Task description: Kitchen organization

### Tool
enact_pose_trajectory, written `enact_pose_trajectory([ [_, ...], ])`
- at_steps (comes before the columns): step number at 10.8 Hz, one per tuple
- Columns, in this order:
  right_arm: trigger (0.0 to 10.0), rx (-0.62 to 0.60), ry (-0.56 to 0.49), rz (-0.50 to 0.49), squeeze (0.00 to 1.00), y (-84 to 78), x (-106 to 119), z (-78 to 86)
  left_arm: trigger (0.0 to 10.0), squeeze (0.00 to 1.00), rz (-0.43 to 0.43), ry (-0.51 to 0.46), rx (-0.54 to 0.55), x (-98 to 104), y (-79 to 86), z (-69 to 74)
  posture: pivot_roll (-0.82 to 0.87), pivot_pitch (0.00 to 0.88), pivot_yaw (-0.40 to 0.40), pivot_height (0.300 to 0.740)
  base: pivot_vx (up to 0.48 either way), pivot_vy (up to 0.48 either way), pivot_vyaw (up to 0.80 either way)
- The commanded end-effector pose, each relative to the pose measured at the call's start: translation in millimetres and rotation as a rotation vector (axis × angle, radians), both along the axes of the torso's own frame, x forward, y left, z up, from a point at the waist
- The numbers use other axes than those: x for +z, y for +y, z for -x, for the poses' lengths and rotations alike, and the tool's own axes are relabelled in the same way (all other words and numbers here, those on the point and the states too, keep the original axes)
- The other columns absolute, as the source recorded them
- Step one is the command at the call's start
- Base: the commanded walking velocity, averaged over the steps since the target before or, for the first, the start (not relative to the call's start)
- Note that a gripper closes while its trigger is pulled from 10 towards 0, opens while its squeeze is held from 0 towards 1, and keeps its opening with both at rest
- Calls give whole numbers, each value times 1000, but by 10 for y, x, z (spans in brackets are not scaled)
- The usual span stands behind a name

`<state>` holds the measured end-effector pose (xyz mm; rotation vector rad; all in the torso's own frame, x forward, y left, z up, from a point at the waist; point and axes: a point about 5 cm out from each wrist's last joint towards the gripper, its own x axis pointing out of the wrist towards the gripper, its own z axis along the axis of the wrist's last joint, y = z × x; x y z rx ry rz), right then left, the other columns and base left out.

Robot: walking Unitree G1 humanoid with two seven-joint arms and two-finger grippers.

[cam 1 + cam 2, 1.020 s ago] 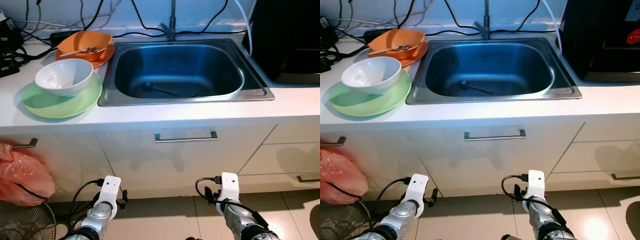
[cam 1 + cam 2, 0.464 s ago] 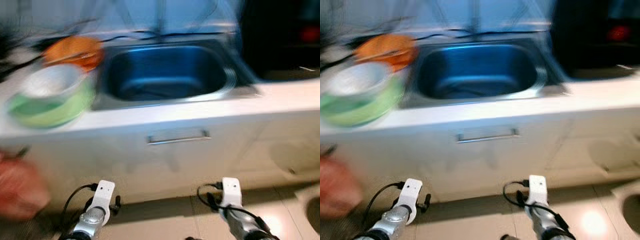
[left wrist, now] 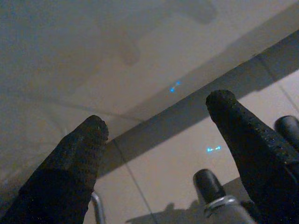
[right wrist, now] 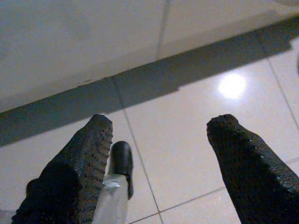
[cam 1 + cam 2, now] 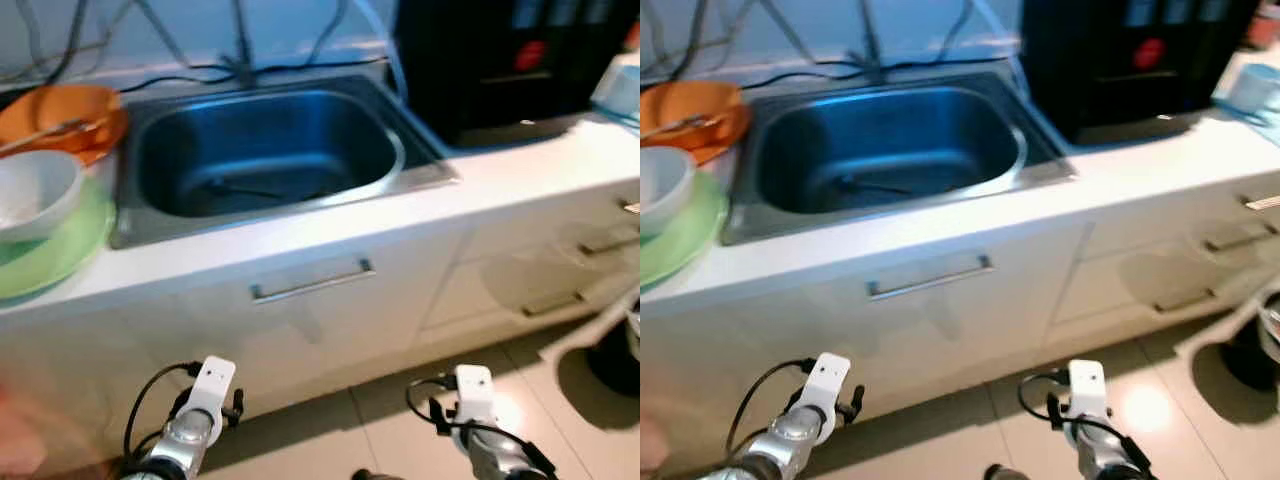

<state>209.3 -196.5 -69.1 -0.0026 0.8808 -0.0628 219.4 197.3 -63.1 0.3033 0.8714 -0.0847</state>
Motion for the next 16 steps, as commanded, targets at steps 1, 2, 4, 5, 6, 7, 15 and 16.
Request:
enact_pose_trajectory([
  [1,10000,26,6,-1,0,25,-5,2,10000,0,-29,24,-14,-23,45,47,3,3,38,740,0,0,0],
  [2,10000,20,-25,-36,0,40,26,-46,10000,0,-31,15,-28,0,74,21,7,4,34,740,0,0,0],
  [4,10000,174,-98,-79,0,78,118,-155,10000,0,-14,-3,-63,51,141,-30,5,21,35,740,0,0,0],
  [5,10000,229,-132,-90,0,3,173,-185,10000,0,-22,-2,-112,75,215,-30,1,28,37,740,0,0,0],
  [6,10000,258,-153,-87,0,-45,207,-197,10000,0,-32,1,-136,95,276,-31,4,30,39,740,0,0,0],
  [7,10000,316,-206,-105,0,-135,286,-191,10000,0,-44,-18,-123,167,416,-78,9,35,51,740,0,0,0],
  [15,10000,179,-253,25,0,-842,465,-88,10000,0,108,-190,-29,340,242,-347,-30,3,41,740,0,0,0],
  [16,10000,150,-278,-4,0,-746,464,-159,10000,0,121,-213,-21,356,205,-372,-6,4,33,740,0,0,0],
])
